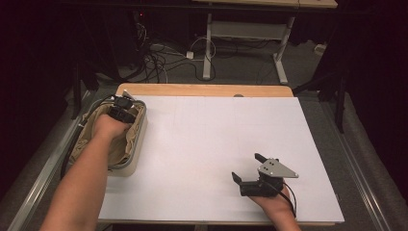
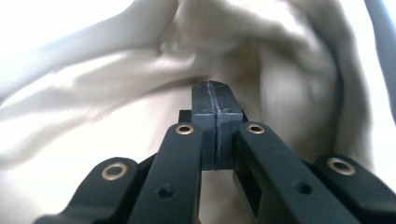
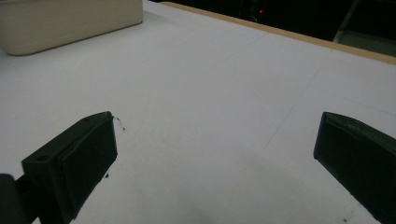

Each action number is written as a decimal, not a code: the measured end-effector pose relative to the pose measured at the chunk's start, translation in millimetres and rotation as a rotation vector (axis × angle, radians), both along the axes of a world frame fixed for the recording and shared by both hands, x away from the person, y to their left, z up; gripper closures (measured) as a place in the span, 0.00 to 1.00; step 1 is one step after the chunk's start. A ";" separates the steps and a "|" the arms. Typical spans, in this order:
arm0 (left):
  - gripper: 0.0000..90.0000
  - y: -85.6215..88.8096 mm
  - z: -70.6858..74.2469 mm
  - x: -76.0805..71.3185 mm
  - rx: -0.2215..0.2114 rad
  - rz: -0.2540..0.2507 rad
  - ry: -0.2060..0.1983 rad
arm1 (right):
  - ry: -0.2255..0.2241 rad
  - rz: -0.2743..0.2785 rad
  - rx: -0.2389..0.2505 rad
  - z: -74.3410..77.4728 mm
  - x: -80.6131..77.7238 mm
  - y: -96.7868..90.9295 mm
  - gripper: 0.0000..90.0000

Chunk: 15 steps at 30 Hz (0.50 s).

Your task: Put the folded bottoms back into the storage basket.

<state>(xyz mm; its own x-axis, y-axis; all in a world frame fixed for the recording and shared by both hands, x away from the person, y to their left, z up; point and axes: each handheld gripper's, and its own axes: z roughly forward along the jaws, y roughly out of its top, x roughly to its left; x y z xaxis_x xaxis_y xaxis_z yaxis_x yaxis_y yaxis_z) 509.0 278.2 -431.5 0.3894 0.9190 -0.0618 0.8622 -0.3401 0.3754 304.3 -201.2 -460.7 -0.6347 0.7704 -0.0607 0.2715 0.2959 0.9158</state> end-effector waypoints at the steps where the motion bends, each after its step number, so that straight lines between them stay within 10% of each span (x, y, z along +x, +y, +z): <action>1: 0.98 2.1 1.1 -3.5 0.001 0.005 0.003 | 0.000 -0.002 -0.002 0.5 1.3 -1.6 0.00; 15: 0.97 23.7 9.1 -55.5 0.041 0.034 0.060 | -0.025 -0.045 -0.014 -11.1 -4.3 -32.4 0.00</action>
<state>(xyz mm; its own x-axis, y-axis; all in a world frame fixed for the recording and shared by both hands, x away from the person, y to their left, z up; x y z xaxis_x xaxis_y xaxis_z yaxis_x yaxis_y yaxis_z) 453.5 301.9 -422.3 0.3545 0.9339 -0.0461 0.8942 -0.3242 0.3087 300.0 -233.7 -471.8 -0.5980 0.7967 -0.0871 0.2621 0.2971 0.9182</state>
